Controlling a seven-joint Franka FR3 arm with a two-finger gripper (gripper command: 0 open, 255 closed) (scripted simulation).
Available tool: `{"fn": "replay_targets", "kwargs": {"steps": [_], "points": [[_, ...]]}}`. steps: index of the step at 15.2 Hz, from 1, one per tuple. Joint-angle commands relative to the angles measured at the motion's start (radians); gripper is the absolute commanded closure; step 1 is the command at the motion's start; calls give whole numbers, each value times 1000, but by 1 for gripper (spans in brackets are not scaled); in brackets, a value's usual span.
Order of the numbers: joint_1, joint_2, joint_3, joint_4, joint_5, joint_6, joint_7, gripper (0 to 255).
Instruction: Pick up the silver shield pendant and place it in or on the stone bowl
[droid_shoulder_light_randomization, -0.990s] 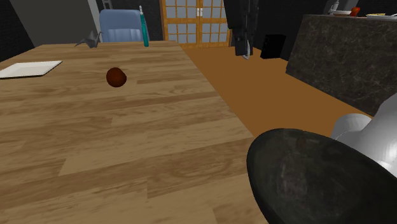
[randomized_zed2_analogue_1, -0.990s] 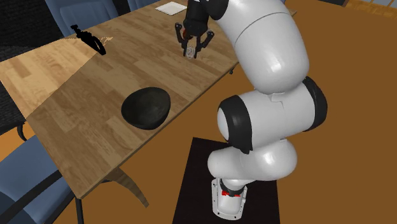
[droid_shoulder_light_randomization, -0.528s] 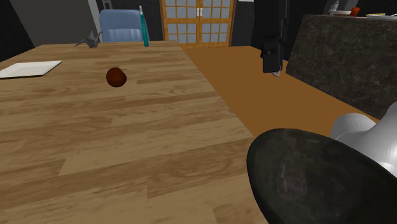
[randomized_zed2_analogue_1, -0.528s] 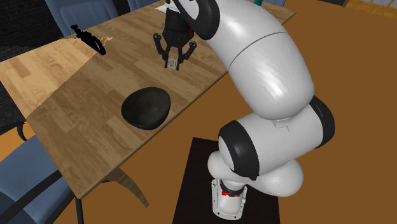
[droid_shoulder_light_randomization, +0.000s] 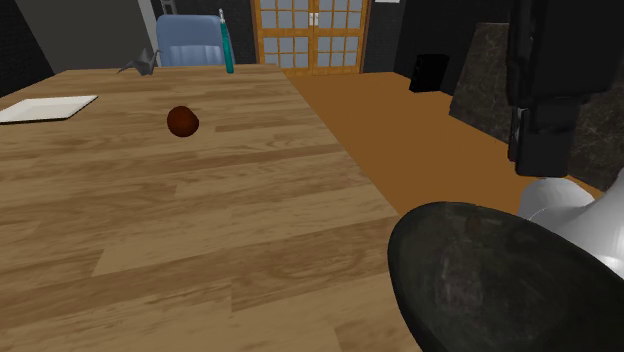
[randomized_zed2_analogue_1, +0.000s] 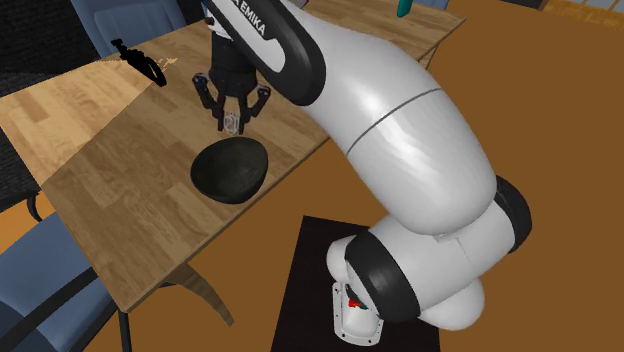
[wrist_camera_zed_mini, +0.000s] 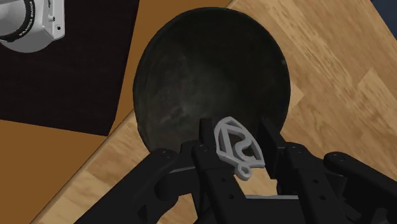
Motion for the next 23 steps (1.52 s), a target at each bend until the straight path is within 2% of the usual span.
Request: {"fn": "replay_targets", "kwargs": {"steps": [1,14,22,23], "points": [[14,-25,45,-8,39,16,64,255],[26,-123,62,-251,54,148,-19,255],[26,-125,63,-255,54,150,-21,255],[26,-125,63,-255,54,150,-21,0]]}}
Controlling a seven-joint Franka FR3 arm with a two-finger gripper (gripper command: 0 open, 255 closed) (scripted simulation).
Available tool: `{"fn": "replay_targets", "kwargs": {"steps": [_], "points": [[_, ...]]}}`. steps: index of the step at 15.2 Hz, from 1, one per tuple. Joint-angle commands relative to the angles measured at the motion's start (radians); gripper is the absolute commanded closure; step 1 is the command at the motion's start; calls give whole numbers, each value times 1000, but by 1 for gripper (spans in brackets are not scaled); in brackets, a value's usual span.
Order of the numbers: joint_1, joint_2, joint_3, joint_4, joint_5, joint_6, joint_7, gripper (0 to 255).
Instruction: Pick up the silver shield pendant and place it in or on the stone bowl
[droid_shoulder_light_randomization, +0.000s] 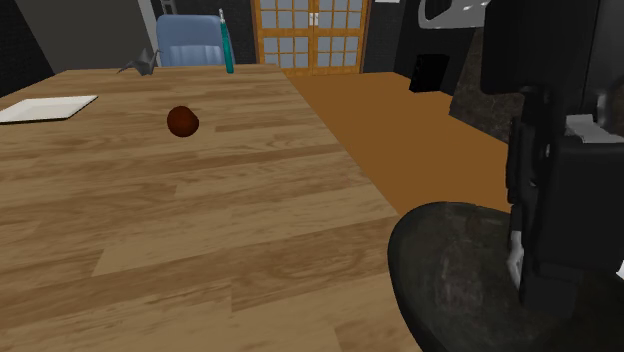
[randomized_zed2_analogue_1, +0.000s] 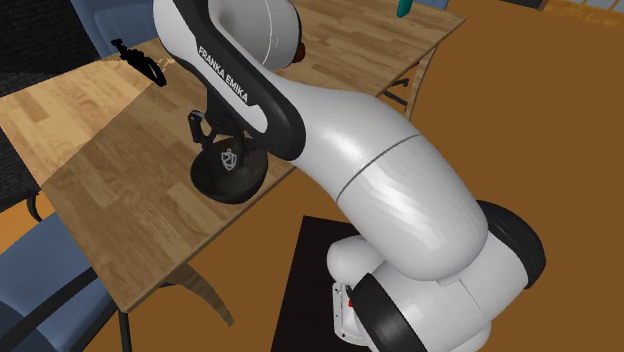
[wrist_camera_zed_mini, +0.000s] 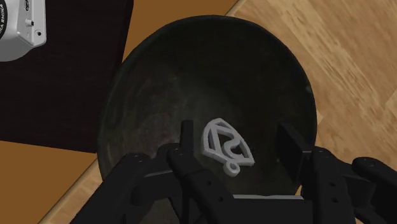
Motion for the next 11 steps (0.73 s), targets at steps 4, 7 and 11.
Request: {"fn": "replay_targets", "kwargs": {"steps": [4,7,11], "points": [[0,0,0,0,0,0,0,0],[-9,38,-20,84,-18,-50,12,0],[-16,75,-36,163,-31,-96,24,0]]}}
